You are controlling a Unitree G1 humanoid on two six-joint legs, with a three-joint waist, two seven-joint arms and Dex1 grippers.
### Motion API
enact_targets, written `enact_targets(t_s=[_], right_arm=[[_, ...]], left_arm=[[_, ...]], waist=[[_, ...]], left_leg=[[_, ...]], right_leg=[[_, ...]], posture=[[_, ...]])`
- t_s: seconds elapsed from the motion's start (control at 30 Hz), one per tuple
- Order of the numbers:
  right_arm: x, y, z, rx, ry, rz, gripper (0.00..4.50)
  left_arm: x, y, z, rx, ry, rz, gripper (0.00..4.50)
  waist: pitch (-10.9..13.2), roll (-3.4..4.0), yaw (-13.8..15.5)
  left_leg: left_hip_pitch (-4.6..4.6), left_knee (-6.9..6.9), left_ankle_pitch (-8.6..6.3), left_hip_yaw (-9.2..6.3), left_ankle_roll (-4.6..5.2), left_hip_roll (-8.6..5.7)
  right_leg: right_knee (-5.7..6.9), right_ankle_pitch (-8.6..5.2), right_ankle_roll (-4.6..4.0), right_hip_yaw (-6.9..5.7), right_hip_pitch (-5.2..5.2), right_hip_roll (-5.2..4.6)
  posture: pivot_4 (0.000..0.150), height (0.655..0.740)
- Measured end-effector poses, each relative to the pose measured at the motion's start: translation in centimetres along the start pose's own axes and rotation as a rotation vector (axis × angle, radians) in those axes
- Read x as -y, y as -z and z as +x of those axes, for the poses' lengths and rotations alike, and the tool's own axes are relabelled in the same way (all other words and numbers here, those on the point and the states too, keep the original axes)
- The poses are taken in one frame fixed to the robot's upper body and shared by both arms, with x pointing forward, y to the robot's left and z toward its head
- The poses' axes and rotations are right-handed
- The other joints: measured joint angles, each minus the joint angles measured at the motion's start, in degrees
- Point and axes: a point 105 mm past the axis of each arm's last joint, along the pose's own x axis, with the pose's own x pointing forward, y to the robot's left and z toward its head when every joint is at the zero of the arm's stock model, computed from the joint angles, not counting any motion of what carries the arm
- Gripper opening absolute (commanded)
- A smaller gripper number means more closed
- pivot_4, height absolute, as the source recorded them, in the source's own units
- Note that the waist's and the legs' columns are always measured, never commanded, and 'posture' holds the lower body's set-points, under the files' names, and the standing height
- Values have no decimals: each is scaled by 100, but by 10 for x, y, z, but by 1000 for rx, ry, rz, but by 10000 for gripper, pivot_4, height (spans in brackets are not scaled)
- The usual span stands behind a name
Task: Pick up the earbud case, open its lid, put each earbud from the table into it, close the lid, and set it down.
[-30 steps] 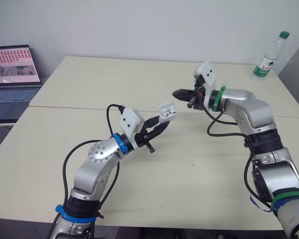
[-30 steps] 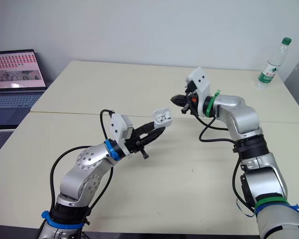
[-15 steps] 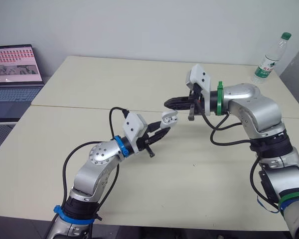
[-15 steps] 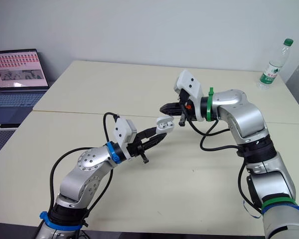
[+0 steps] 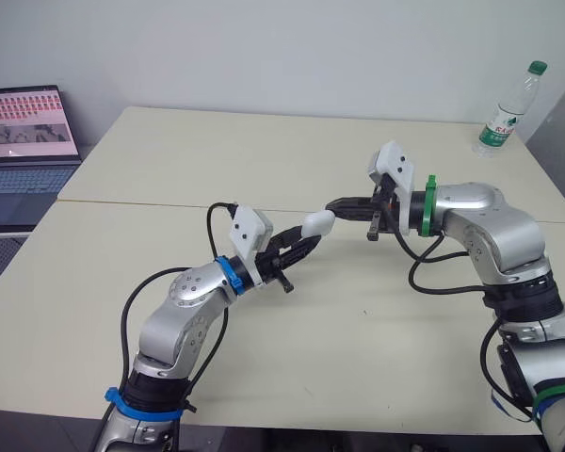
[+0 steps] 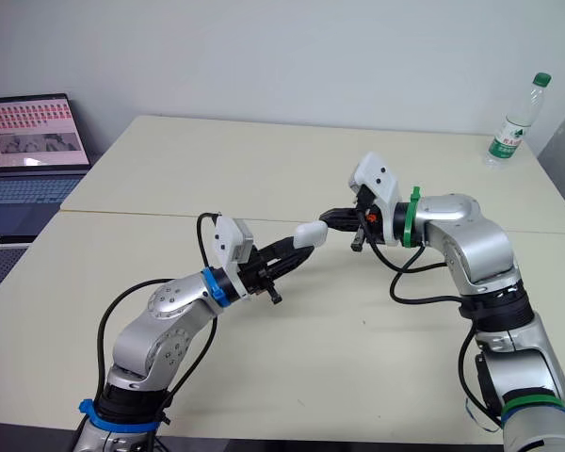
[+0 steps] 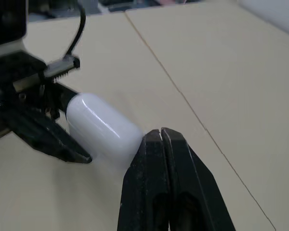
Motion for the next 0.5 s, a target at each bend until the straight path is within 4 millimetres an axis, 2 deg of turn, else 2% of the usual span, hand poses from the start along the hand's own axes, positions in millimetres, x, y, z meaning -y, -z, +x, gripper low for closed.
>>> enact_targets(t_s=[0.1, 0.17, 0.37, 0.5], right_arm=[[3, -1, -21, 71, 36, 4, 16278], [-3, 4, -33, 88, 34, -25, 22717], [-41, 53, -51, 1, -100, -111, 44067], [-63, 83, -51, -39, -158, -111, 44657]], left_arm=[[1, 23, -8, -107, -5, -206, 7623], [2, 35, -9, -169, -10, -323, 7623], [6, 56, -2, -283, -7, -597, 7623], [5, 80, -2, -382, -67, -755, 7623]], waist=[[0, 0, 9], [0, -1, 31], [-1, 0, 12], [-2, -1, -37]], left_leg=[[-3, -1, 0, -3, 0, -2], [-6, 1, 0, -15, 0, -4], [19, 6, 1, -19, -1, -6], [48, -2, 1, 9, -1, 2]], right_leg=[[-5, -1, 1, -2, 1, -1], [-10, -1, 2, -14, 6, -2], [-1, -2, 3, -19, 29, 1], [6, -6, 11, 14, 37, 13]], posture=[[1500, 7400], [1500, 7400], [1500, 7400], [1500, 7400]])
